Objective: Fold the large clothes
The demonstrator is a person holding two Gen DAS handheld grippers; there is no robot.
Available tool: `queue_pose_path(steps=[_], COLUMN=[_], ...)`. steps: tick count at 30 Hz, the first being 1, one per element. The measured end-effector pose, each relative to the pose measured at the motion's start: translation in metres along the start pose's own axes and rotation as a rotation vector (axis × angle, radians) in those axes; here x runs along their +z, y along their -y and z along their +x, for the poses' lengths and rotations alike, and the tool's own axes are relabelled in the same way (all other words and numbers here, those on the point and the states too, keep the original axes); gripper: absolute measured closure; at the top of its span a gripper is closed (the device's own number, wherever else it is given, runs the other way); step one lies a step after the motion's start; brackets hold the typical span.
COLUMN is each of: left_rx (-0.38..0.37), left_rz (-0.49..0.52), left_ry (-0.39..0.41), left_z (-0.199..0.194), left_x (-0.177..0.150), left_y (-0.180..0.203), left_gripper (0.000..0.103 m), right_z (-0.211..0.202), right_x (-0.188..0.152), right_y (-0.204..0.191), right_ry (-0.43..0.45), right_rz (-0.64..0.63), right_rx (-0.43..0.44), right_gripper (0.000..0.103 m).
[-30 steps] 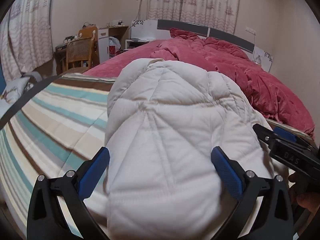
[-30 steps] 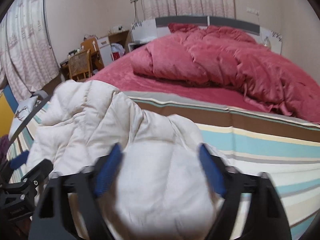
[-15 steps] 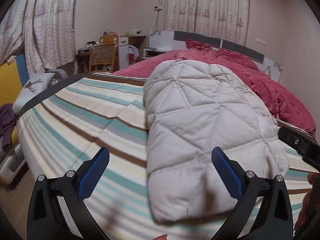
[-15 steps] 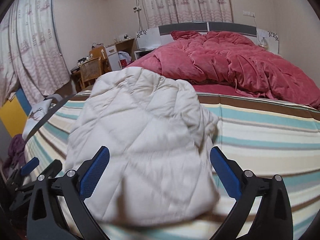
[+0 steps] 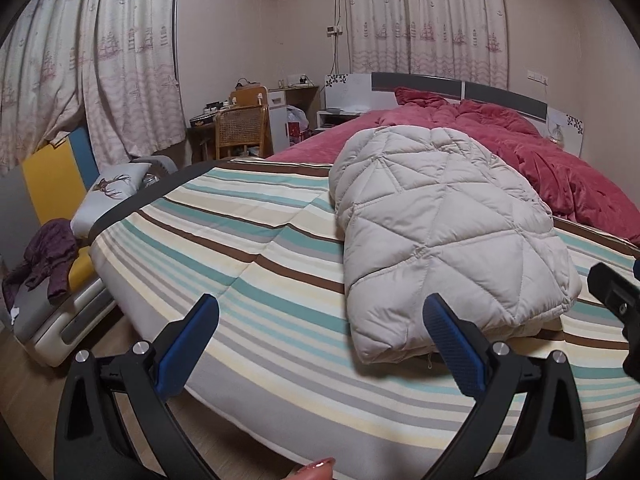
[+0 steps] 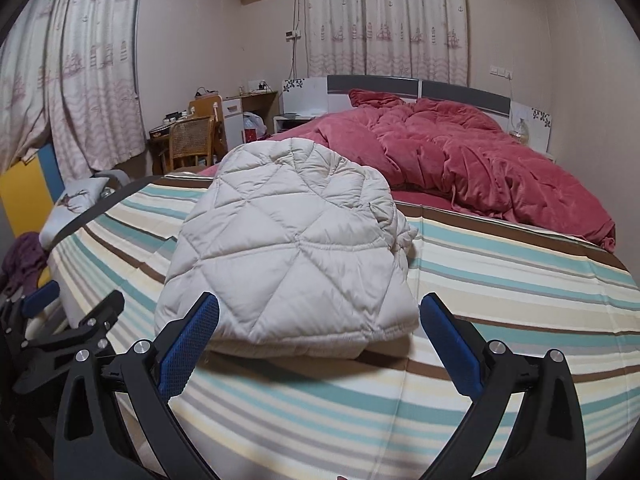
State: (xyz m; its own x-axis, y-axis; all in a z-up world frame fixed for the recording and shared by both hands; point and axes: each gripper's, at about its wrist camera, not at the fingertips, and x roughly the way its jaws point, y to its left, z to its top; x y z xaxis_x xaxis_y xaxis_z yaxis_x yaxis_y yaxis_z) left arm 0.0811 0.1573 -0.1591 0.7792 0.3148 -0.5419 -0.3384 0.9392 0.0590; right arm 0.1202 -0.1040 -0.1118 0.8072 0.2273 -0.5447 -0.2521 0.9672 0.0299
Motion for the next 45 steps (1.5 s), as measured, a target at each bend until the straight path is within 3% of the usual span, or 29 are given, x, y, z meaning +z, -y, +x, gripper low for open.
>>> queue_pose_path(steps=[45], left_rx=[-0.035], left_rz=[0.008], left_ry=[-0.015], left_z=[-0.003], left_x=[-0.012], left_y=[-0.001], left_gripper=[0.002], right_z=[0.004], right_x=[-0.020], right_y=[-0.002], right_ry=[-0.041], right_rz=[0.069], right_rx=[0.036], right_gripper=[0.003])
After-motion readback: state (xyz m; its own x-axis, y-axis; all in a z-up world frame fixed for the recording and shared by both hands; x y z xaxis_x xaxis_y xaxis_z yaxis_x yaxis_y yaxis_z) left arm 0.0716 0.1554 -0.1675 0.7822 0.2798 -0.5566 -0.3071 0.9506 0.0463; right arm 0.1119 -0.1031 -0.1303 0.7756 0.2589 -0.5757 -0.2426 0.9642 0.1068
